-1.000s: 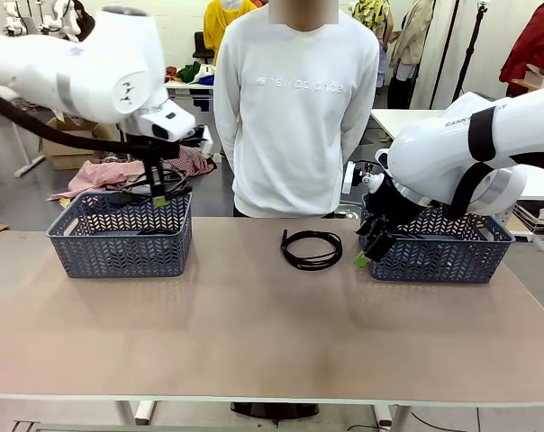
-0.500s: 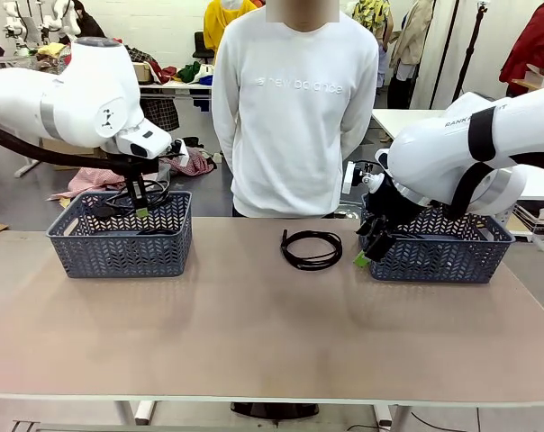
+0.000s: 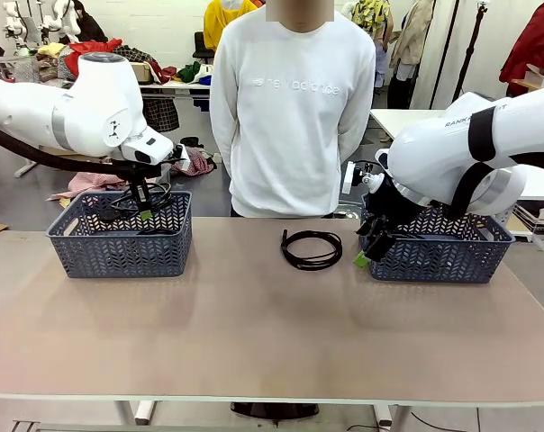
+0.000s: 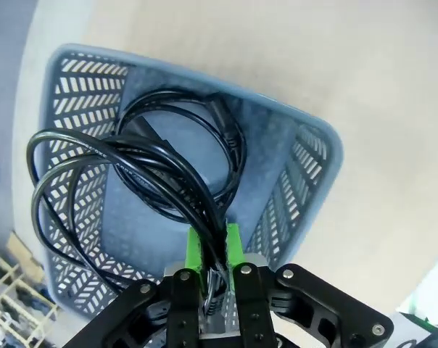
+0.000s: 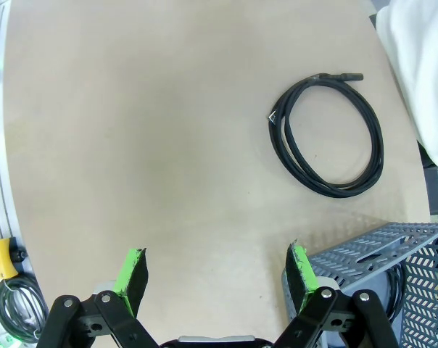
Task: Organize the cables according to human instructions.
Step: Pick up a bundle of cables and place it in the basket indicated by the human.
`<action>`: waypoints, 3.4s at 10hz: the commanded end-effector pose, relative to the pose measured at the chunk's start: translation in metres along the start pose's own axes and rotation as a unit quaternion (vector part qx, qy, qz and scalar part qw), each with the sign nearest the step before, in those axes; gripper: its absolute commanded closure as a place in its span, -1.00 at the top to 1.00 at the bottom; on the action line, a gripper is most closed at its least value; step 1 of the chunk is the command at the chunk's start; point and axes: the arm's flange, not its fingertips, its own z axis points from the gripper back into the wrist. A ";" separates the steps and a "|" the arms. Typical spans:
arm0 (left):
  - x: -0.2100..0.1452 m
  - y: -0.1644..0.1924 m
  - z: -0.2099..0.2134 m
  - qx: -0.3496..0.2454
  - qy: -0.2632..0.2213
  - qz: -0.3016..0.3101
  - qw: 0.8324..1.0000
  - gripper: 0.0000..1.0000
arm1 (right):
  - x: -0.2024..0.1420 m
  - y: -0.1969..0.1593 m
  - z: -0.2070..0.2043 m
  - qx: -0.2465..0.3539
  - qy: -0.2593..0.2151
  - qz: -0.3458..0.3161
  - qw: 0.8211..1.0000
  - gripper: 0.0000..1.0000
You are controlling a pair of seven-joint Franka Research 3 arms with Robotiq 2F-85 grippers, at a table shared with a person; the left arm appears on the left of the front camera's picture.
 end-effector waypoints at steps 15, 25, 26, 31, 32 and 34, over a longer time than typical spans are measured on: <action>0.003 0.010 -0.006 -0.043 -0.038 0.042 0.997 1.00 | 0.000 0.001 0.001 0.000 -0.001 0.004 1.000 1.00; 0.020 -0.009 0.001 -0.024 -0.057 0.056 0.997 1.00 | 0.000 0.001 0.001 0.000 -0.001 0.004 1.000 1.00; 0.027 -0.022 0.007 -0.027 -0.066 0.060 0.996 1.00 | 0.000 0.001 0.001 0.000 -0.001 0.004 1.000 1.00; 0.049 -0.084 0.014 -0.051 -0.149 0.038 0.987 1.00 | 0.000 0.001 0.001 0.000 -0.001 0.004 1.000 1.00; 0.051 -0.095 0.013 -0.059 -0.172 0.029 0.983 1.00 | 0.000 0.001 0.001 0.000 -0.001 0.004 1.000 1.00; 0.051 -0.117 0.010 -0.064 -0.182 0.011 0.981 1.00 | 0.000 0.001 0.001 0.000 -0.001 0.004 1.000 1.00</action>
